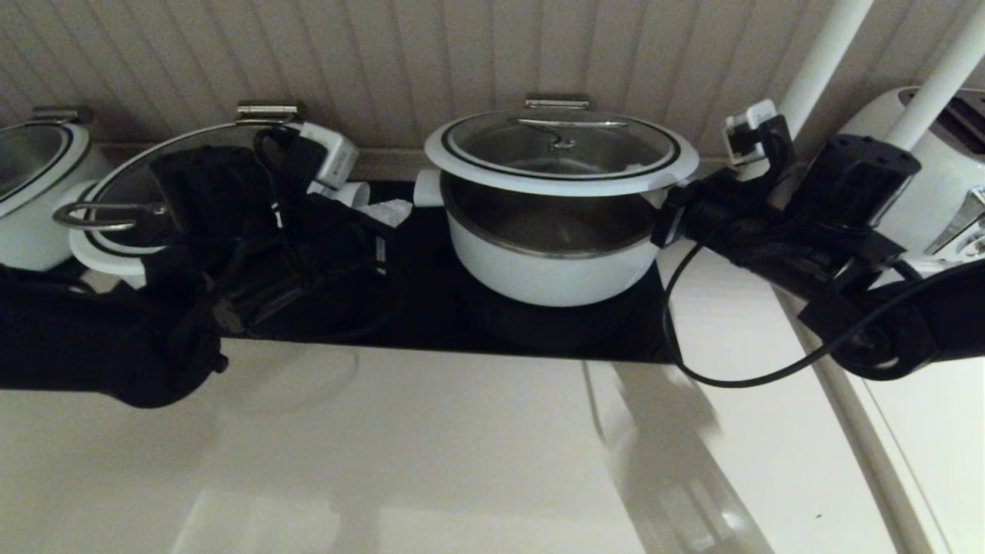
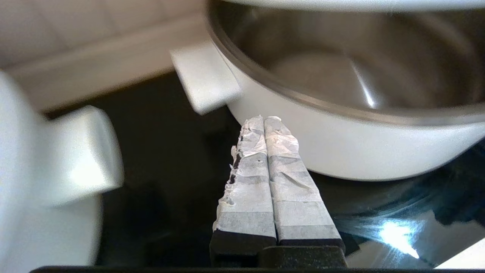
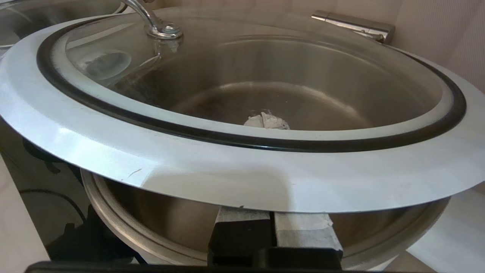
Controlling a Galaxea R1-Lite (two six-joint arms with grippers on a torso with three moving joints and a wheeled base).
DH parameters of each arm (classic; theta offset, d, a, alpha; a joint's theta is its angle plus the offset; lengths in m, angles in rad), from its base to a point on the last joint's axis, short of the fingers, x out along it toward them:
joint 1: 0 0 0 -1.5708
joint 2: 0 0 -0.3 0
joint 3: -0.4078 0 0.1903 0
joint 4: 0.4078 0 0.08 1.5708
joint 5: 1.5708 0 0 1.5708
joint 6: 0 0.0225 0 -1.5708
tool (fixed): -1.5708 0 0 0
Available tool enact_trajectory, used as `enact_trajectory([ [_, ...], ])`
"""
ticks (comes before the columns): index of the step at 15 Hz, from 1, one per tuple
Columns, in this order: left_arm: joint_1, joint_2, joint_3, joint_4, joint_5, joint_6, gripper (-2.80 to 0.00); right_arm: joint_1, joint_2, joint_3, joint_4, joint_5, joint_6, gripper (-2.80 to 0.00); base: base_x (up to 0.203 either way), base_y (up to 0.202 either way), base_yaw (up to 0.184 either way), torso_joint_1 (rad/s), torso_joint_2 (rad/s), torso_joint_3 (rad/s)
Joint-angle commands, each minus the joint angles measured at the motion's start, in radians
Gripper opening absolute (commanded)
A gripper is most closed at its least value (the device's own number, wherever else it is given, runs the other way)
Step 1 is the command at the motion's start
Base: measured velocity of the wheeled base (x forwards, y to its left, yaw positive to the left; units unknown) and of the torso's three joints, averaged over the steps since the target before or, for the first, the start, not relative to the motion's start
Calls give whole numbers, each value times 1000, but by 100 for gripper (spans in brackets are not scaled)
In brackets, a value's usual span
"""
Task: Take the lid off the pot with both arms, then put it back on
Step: Open the pot lid completely
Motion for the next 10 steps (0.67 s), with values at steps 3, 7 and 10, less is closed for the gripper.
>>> enact_trajectory([
  [3, 49, -149, 61, 24, 3, 0, -280, -1, -2, 1, -7, 3, 0, -280, 0, 0, 0, 0, 0, 0],
  [7, 143, -281, 215, 41, 4, -2, -280, -1, -6, -6, -7, 3, 0, -280, 0, 0, 0, 0, 0, 0],
  [10, 238, -402, 397, 39, 0, -4, -280, -1, -7, -11, -7, 3, 0, -280, 0, 0, 0, 0, 0, 0],
])
